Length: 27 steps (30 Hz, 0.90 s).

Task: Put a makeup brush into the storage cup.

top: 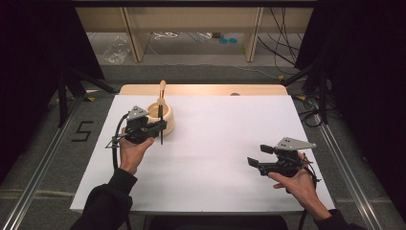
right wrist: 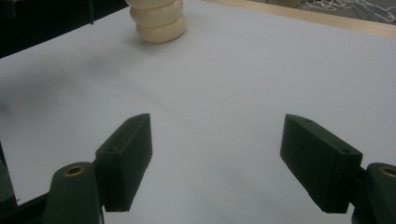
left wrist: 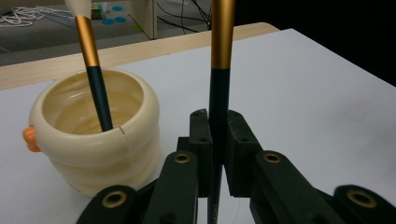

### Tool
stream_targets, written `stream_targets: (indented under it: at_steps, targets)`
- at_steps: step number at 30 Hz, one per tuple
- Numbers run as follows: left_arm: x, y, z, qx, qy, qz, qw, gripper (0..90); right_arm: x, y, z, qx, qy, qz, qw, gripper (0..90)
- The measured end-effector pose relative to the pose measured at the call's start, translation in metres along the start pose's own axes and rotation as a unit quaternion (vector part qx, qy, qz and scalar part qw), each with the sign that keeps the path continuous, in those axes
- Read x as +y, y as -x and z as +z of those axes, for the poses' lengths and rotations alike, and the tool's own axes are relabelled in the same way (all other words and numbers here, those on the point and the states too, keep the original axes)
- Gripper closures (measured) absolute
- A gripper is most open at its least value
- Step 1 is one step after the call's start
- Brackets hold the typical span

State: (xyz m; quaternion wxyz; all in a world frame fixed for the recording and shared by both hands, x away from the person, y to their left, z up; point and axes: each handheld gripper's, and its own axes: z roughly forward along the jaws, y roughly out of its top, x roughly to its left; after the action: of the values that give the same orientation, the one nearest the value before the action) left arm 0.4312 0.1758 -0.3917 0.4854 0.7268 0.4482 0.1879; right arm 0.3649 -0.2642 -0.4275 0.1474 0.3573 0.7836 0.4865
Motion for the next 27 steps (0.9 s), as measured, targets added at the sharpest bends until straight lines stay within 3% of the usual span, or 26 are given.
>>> stream_targets:
  at_steps: [4,5,6,15,17,22,23,27]
  targets:
    - [0.010,-0.006,-0.002,0.006,0.002,0.000,1.0000,83.1,-0.001,0.000,-0.001,-0.002,-0.011,-0.001,0.9999,26.2]
    - [0.013,-0.007,-0.002,0.008,0.000,0.003,1.0000,83.1,-0.001,-0.001,0.000,0.009,-0.012,0.006,0.9999,26.2]
    - [0.016,-0.008,-0.003,0.008,0.002,0.000,1.0000,83.1,-0.001,0.000,0.000,0.002,-0.010,-0.002,0.9999,26.2]
    - [0.031,-0.020,0.000,0.027,0.008,-0.008,0.9996,83.1,-0.001,-0.002,0.003,0.008,-0.007,-0.003,0.9999,26.2]
    - [0.034,-0.023,0.001,0.029,0.006,-0.001,0.9996,83.1,-0.002,-0.002,0.003,0.008,-0.006,-0.003,0.9999,26.3]
    - [0.041,-0.028,0.005,0.033,0.013,-0.007,0.9993,83.1,-0.002,-0.002,0.002,0.002,-0.017,-0.001,0.9998,26.3]
    - [0.043,-0.029,0.006,0.035,0.014,-0.008,0.9993,83.1,-0.002,-0.002,0.004,0.010,-0.007,-0.002,0.9999,26.3]
    - [0.050,-0.032,0.007,0.038,0.018,-0.008,0.9991,83.1,-0.003,-0.001,0.004,0.010,-0.007,-0.005,0.9999,26.3]
